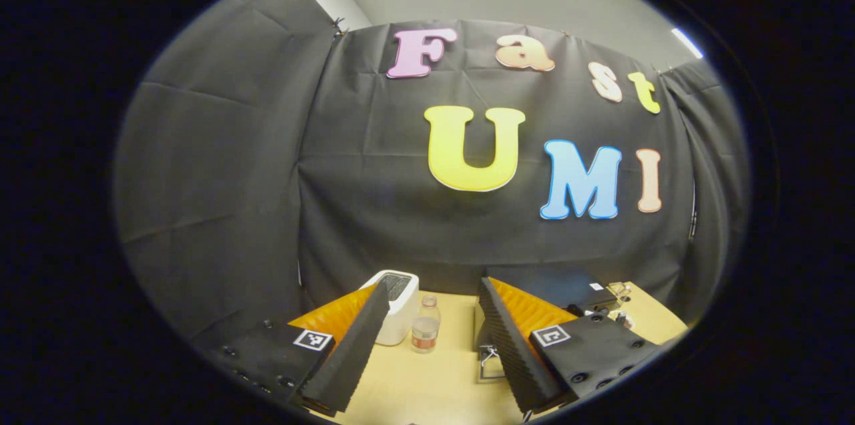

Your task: Open the electric oven with the left hand, put the food in, and close the electric oven.

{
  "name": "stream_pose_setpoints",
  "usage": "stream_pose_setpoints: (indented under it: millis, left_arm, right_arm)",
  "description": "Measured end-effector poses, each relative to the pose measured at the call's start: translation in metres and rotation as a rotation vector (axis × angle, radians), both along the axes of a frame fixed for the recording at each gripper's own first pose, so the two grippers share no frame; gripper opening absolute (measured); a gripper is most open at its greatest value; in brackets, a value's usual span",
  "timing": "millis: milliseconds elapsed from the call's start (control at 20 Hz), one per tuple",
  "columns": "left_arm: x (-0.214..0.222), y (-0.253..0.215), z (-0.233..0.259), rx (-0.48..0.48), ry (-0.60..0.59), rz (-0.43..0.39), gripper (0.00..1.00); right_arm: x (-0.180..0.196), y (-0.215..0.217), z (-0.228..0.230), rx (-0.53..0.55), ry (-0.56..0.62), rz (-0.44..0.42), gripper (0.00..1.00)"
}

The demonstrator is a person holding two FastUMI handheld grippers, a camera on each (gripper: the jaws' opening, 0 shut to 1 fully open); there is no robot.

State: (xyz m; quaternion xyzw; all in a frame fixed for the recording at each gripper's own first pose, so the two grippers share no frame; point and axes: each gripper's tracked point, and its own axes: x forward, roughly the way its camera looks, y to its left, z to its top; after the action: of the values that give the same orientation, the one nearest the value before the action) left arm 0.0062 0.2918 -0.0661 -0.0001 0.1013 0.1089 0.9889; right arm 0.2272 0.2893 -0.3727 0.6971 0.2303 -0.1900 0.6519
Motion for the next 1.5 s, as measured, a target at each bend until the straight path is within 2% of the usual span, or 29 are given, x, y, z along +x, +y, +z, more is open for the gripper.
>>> stream_pose_setpoints:
  millis: [50,150,200,250,350,400,450,550,700,850,950,1100,1300,1500]
  left_arm:
    - [0.002,-0.004,0.000,-0.004,0.000,-0.003,0.98]
    - [0.007,-0.015,0.003,-0.007,-0.009,-0.021,0.93]
    - [0.009,-0.022,0.004,-0.006,-0.015,-0.031,0.98]
    - [0.013,-0.029,0.002,-0.006,-0.019,-0.042,0.98]
    - [0.019,-0.044,0.002,-0.009,-0.024,-0.064,0.98]
    - [0.020,-0.051,0.001,-0.013,-0.026,-0.076,0.98]
    - [0.024,-0.059,0.000,-0.016,-0.029,-0.087,0.98]
    - [0.029,-0.073,-0.001,-0.021,-0.034,-0.109,0.88]
    - [0.034,-0.088,0.001,-0.020,-0.040,-0.132,0.98]
    - [0.035,-0.104,0.001,-0.020,-0.044,-0.145,0.98]
    - [0.035,-0.116,0.002,-0.027,-0.045,-0.153,0.98]
    - [0.037,-0.136,0.005,-0.008,-0.050,-0.169,0.98]
    - [0.033,-0.171,0.013,-0.011,-0.058,-0.199,0.98]
    - [0.026,-0.207,0.027,-0.019,-0.082,-0.229,0.98]
  right_arm:
    - [0.000,0.003,0.003,0.011,-0.014,0.017,0.08]
    - [-0.003,0.003,0.014,0.006,-0.047,0.052,0.12]
    - [-0.007,0.005,0.018,-0.006,-0.057,0.098,0.18]
    - [-0.012,0.009,0.019,-0.022,-0.046,0.146,0.22]
    - [-0.026,0.011,0.022,-0.073,-0.028,0.241,0.38]
    - [-0.033,0.007,0.025,-0.113,-0.030,0.280,0.39]
    - [-0.052,0.010,0.033,-0.166,-0.023,0.325,0.41]
    - [-0.068,0.002,0.042,-0.271,-0.036,0.419,0.42]
    - [-0.093,-0.019,0.060,-0.460,-0.078,0.586,0.44]
    - [-0.116,-0.054,0.091,-0.698,-0.156,0.704,0.45]
    - [-0.113,-0.080,0.112,-0.815,-0.216,0.740,0.44]
    - [-0.125,-0.106,0.158,-0.956,-0.297,0.751,0.44]
    - [-0.143,-0.140,0.232,-1.168,-0.411,0.709,0.44]
    - [-0.176,-0.169,0.312,-1.318,-0.540,0.639,0.44]
